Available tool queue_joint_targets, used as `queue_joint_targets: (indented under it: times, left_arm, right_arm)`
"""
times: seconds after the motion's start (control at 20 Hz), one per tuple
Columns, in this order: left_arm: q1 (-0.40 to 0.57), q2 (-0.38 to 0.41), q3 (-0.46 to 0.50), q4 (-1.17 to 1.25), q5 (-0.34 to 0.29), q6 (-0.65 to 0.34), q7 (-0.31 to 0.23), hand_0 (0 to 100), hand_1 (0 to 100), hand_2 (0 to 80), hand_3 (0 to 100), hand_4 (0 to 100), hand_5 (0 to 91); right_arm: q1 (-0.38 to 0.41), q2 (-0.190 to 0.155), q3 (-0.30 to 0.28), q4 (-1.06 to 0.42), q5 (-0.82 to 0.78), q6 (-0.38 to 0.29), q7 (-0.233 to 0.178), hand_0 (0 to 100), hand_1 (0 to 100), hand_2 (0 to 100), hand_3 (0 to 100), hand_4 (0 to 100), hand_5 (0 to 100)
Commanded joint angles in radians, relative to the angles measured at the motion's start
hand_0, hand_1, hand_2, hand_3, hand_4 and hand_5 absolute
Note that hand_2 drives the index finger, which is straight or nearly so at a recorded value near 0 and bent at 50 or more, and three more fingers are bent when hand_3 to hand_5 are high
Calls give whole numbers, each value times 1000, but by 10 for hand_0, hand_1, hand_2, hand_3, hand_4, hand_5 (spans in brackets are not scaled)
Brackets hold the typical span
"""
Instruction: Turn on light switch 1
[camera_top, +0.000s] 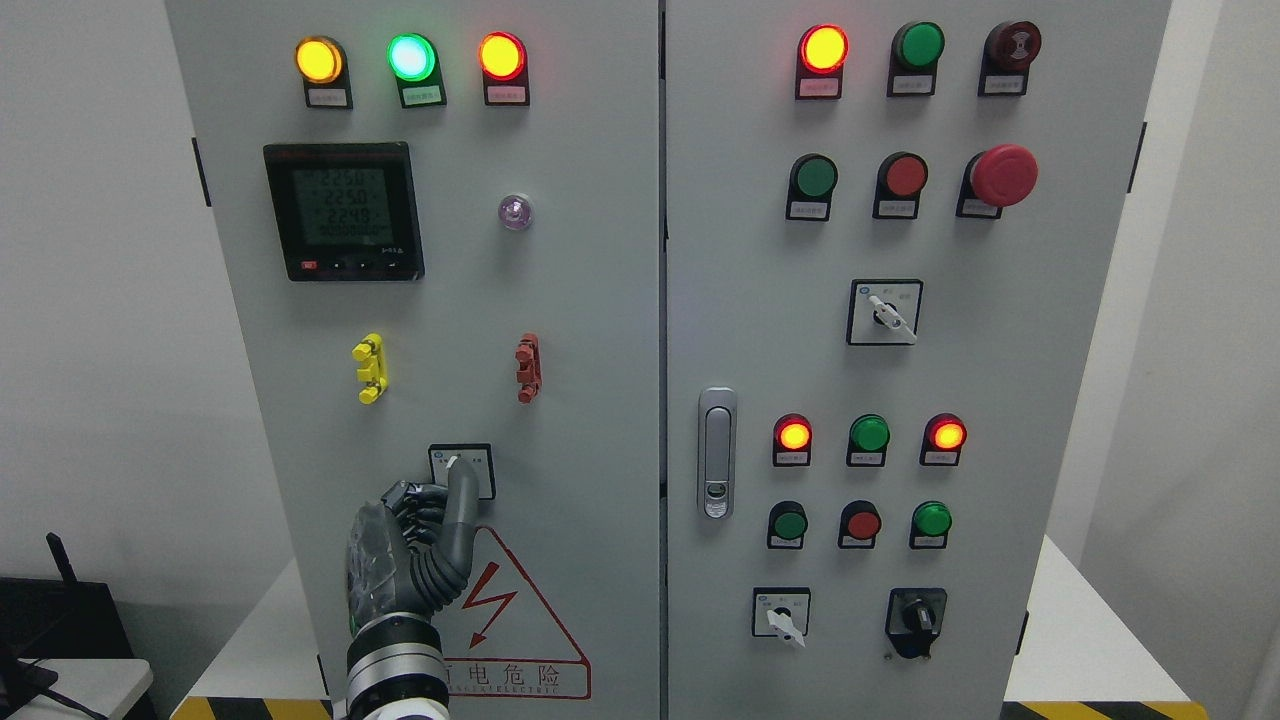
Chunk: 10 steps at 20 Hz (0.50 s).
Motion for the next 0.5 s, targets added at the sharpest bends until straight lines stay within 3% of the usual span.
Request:
queue_joint_targets:
  times: [0.0, 0.45]
  left_arm:
    - [-1, 0, -6, 0, 0, 1, 0, 468, 293, 490, 781, 856, 878]
    - [-1, 0, -6, 0, 0, 1, -1, 501, 279, 493, 789, 859, 877]
  right_arm:
    - [0, 1, 17, 0, -25, -1, -1, 120, 389, 0, 0, 0, 0]
    - [-1, -1, 17, 0, -25, 1, -1, 120, 389, 0, 0, 0, 0]
